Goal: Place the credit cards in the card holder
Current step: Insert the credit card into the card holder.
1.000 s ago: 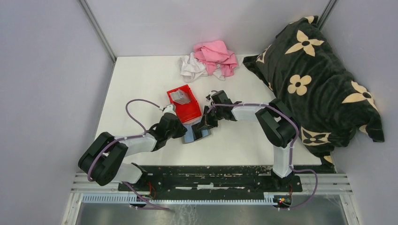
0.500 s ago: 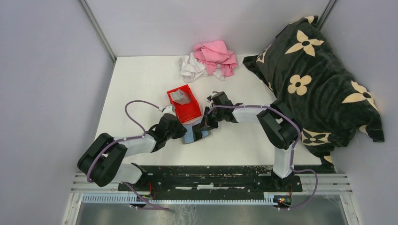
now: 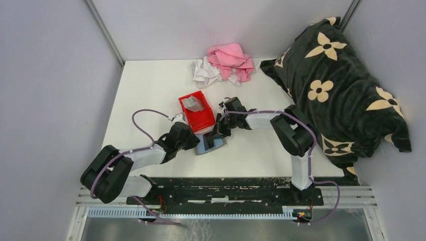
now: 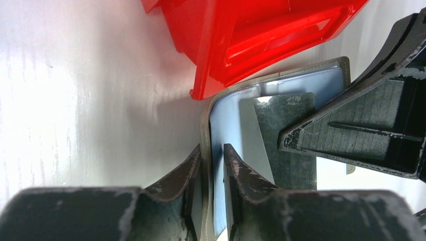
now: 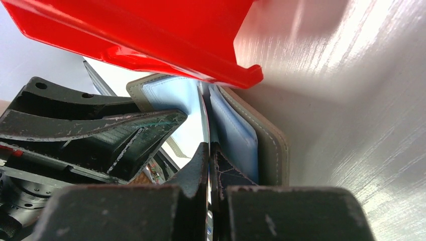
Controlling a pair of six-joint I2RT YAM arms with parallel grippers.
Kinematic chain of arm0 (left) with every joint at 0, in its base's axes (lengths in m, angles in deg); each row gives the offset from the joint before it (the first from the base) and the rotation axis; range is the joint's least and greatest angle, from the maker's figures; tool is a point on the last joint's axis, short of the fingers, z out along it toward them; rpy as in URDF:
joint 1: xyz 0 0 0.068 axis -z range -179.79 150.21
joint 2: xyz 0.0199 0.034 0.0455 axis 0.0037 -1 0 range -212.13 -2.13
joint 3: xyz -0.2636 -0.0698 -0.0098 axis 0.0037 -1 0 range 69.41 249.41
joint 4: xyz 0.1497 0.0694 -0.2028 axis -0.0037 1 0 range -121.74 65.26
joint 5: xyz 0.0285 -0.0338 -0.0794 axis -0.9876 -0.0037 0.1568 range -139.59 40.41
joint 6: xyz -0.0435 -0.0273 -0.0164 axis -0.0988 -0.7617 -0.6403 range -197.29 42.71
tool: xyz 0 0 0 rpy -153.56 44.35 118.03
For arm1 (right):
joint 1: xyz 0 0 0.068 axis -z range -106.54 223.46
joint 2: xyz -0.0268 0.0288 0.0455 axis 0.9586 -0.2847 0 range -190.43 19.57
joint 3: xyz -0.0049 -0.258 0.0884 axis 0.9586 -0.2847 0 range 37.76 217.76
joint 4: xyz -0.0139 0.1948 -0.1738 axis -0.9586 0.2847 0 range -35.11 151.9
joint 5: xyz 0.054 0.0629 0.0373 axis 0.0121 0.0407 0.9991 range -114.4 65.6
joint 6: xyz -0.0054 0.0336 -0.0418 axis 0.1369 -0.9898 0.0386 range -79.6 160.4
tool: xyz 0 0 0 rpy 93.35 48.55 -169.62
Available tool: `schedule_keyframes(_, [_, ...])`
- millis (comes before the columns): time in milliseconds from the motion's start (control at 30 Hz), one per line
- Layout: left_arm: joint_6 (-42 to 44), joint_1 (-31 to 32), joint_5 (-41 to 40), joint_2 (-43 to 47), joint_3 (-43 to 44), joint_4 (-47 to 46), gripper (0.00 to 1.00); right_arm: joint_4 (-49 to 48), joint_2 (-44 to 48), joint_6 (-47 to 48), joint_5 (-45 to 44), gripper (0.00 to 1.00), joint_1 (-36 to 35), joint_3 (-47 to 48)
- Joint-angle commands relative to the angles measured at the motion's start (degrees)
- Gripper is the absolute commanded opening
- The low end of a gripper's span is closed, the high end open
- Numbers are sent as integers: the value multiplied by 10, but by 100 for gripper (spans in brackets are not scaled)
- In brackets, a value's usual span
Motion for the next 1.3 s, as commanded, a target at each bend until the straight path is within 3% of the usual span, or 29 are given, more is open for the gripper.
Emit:
schedule_keyframes(0, [-31,1,-14,16,-12,105,30,2,-19,9,-11,1,-1,19])
schedule_keyframes(233, [-53,1,-28,39,13,159,46,10,-33,19,-9,1,-3,22])
schedule_keyframes(467, [-79,1,-51,73,20,208,48,17,-43,29,-6,1,-6,29])
schedule_keyframes(600, [-99,1,-72,103,13,230,43,30,-45,39,-7,1,-10,39])
schedule_keyframes(867, [-113,1,-94,137,-9,235,22,61,-52,58,-12,1,-19,58])
schedule_keyframes(1267, [-98,1,-61,71,5,196,20,116,-69,92,-22,1,-34,85])
